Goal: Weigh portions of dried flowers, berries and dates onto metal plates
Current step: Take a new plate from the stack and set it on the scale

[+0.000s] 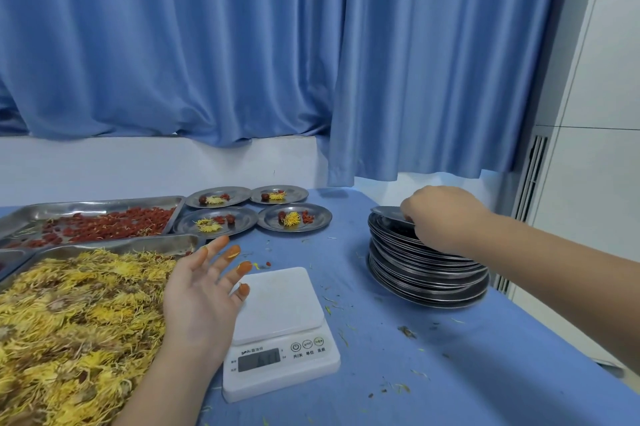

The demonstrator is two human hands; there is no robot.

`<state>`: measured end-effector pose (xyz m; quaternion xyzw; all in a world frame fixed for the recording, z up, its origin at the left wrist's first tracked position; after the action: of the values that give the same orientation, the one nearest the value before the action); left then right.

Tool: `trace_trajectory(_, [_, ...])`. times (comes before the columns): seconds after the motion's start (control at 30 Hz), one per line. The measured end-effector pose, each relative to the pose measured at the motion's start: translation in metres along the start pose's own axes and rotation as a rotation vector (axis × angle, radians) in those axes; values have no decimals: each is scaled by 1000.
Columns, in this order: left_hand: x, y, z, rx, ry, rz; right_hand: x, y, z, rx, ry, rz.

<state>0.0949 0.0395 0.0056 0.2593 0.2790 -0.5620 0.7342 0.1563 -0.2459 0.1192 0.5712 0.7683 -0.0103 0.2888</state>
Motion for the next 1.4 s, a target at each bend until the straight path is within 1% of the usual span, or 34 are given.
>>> trace_trajectory(0.17, [0, -1, 0, -14, 6, 5, 4, -6, -11, -138, -132, -20])
trace_trajectory(0.33, [0, 0, -1, -19, 12, 12, 18, -8, -23, -243, -82, -110])
trace_trajectory(0.4, [-1, 0, -3, -45, 16, 48, 31, -12, -30, -354, -57, -183])
trace_trajectory(0.5, [-12, 0, -12, -144, 19, 165, 56, -27, -43, -550, -13, -327])
trace_trajectory(0.6, [-22, -1, -22, -259, 7, 256, 90, -41, -37, -635, 16, -463])
trace_trajectory(0.67, [-25, -1, -26, -303, -1, 279, 111, -48, -27, -649, 67, -550])
trace_trajectory(0.77, [-31, -1, -25, -298, -32, 290, 138, -54, -14, -665, 134, -646])
trace_trajectory(0.93, [-38, -2, -31, -343, -109, 285, 162, -56, 0, -691, 223, -668])
trace_trajectory(1.13, [-34, -2, -30, -344, -87, 261, 166, -52, 7, -674, 266, -617])
trace_trajectory(1.27, [-32, -2, -29, -338, -59, 250, 163, -48, 15, -551, 274, -521])
trace_trajectory(1.33, [-31, -1, -28, -328, -47, 246, 157, -49, 22, -493, 332, -464])
trace_trajectory(1.4, [-31, 0, -28, -321, -44, 241, 152, -53, 28, -452, 438, -428])
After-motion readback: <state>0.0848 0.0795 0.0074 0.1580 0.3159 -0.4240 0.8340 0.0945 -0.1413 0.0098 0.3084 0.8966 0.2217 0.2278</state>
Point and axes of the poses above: each hand's wrist, its own y-axis towards the middle knuckle, its own z-axis out of the palm, x = y × z, the point moved 6 cm from there along y, towards the middle knuckle, and after that the axes turned 1 degree about -z, right-handed, at the moved point
